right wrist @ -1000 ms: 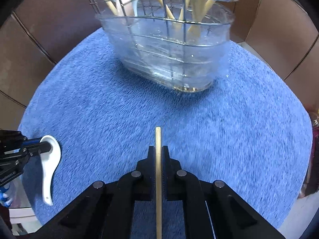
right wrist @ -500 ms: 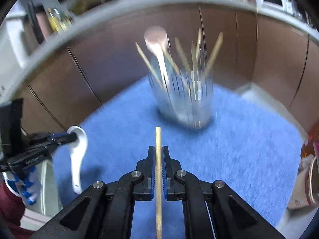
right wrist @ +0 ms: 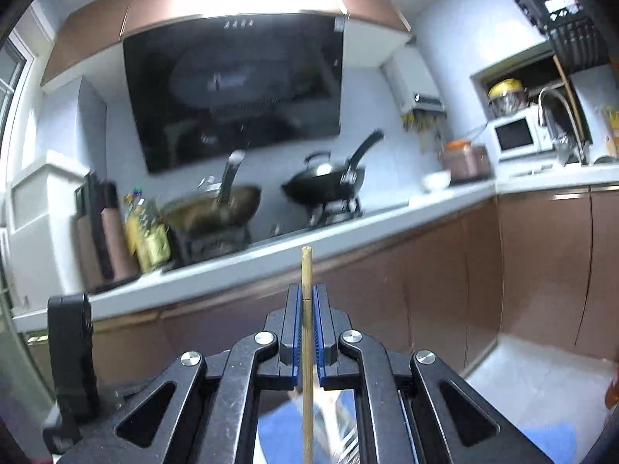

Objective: Organize utensils
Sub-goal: 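Lift the spoon and chopstick upright and carry them above the clear holder, then lower the spoon and chopstick into the holder and open both tools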

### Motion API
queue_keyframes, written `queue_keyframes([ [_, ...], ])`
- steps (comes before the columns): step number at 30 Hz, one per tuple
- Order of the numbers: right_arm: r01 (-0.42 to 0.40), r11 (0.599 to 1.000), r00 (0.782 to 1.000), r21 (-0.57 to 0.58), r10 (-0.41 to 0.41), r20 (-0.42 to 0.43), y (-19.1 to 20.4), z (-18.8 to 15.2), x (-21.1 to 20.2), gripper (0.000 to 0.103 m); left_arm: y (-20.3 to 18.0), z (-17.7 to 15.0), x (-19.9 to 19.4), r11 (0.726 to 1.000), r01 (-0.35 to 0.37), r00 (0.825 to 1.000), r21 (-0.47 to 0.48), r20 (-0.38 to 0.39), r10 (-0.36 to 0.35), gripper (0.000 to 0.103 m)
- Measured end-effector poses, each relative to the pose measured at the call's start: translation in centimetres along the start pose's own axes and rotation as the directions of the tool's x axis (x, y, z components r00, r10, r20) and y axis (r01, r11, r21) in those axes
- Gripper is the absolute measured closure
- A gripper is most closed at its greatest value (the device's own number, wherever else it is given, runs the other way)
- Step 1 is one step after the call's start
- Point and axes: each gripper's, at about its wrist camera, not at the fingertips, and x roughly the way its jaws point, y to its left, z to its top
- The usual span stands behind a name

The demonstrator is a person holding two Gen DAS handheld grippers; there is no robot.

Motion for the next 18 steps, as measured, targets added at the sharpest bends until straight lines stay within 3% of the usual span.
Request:
queue_keyframes([
  [7,0.049,0.999,0.997,-0.018,-0.048,0.065,-3.4,-1.4,3.9,0.097,-2.6,-0.4,6.9,0.997,-0.07,0.996,0.044,0.058,0.068,0.099],
  [15,0.099,0.995,0.993,-0.027,-0.097,0.064,-6.2,-5.5,4.9,0.097,-4.6,-4.0,8.9,0.986,-0.134,0.98,0.097,0.162,0.118,0.099],
  [18,0.108,0.994,0.993,-0.023,-0.107,0.046,-6.9,-6.8,5.1,0.097,-4.8,-5.0,9.4,0.986,-0.138,0.978,0.095,0.167,0.121,0.099],
])
